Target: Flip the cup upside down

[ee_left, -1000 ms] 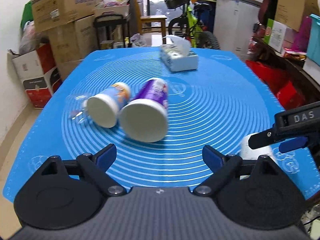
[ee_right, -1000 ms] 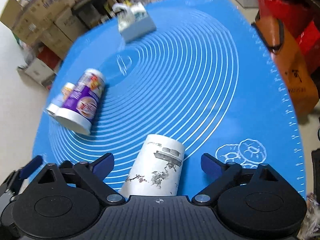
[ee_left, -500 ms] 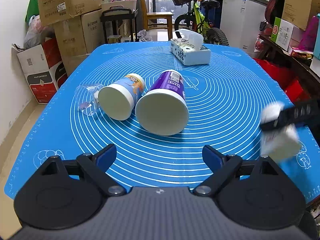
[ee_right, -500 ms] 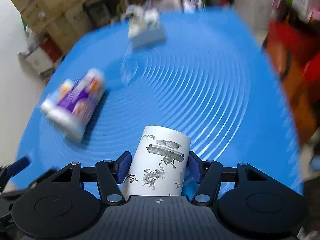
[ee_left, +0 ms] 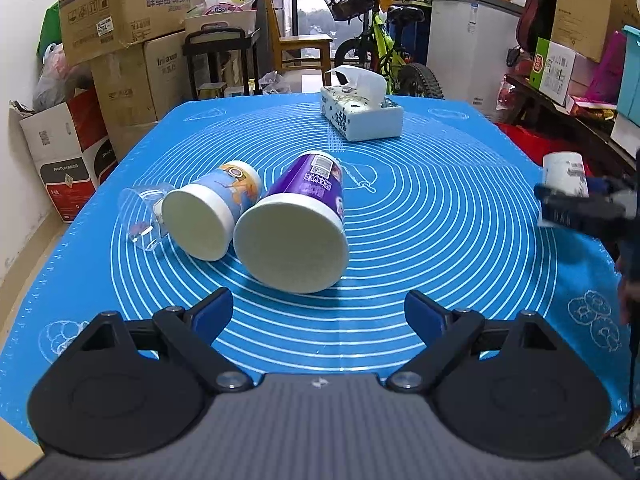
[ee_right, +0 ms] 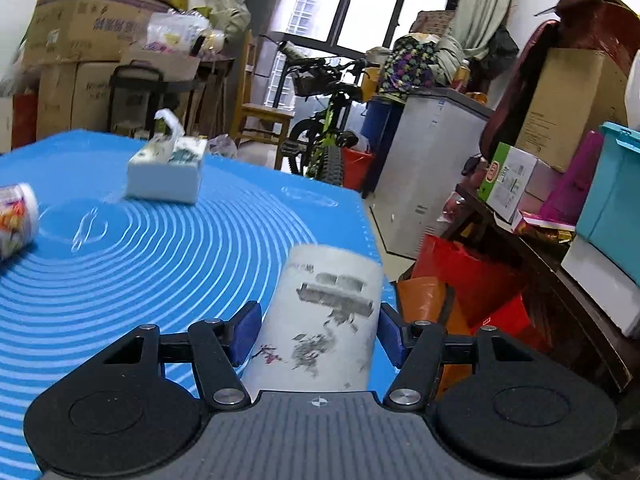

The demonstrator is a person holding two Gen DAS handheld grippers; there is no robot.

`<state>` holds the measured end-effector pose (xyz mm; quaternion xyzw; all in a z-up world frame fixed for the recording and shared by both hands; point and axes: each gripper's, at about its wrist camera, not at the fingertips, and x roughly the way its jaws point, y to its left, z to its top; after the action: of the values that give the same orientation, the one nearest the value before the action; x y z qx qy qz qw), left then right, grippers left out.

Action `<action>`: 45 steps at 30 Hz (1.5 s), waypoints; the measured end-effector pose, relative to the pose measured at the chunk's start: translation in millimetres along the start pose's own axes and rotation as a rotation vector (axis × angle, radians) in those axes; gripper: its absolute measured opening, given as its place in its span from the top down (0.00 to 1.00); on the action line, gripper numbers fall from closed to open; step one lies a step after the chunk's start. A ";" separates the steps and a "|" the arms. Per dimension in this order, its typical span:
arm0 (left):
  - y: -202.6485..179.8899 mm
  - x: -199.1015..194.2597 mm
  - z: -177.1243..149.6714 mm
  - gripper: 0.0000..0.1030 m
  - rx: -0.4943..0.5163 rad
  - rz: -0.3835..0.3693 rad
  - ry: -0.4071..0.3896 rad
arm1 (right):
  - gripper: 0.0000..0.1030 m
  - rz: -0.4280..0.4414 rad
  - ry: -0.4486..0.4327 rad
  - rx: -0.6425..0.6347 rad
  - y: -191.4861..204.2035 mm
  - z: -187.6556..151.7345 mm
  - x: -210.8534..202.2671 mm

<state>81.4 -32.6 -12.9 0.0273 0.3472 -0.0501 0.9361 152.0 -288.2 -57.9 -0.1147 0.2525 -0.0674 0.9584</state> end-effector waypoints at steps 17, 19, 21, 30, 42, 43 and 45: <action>-8.1 -4.0 -1.5 0.11 0.000 -0.006 0.015 | 0.14 0.018 0.067 0.021 -5.8 -19.6 -16.9; -7.9 -7.3 -1.5 0.11 -0.008 -0.008 0.013 | 0.05 -0.003 0.056 -0.004 -3.6 -19.7 -25.7; -8.1 -12.2 -0.9 0.11 -0.009 -0.009 0.003 | 0.05 -0.026 0.049 -0.037 -0.2 -18.0 -35.7; -9.6 -39.7 -4.1 0.11 -0.040 -0.026 -0.047 | 0.02 0.024 0.089 0.048 -3.0 -16.0 -109.6; -24.7 -65.6 -36.4 0.11 -0.004 -0.031 -0.052 | 0.02 0.160 0.106 0.134 5.2 -37.6 -206.2; -25.5 -68.3 -38.3 0.11 -0.001 -0.034 -0.052 | 0.02 0.165 0.104 0.131 6.6 -37.7 -211.4; -26.8 -72.9 -41.0 0.11 0.004 -0.041 -0.051 | 0.02 0.176 0.103 0.130 6.7 -38.9 -220.3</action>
<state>-3.1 -50.3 3.2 0.0208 0.3234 -0.0707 0.9434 -57.1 -247.7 10.7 -0.0259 0.3057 -0.0050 0.9518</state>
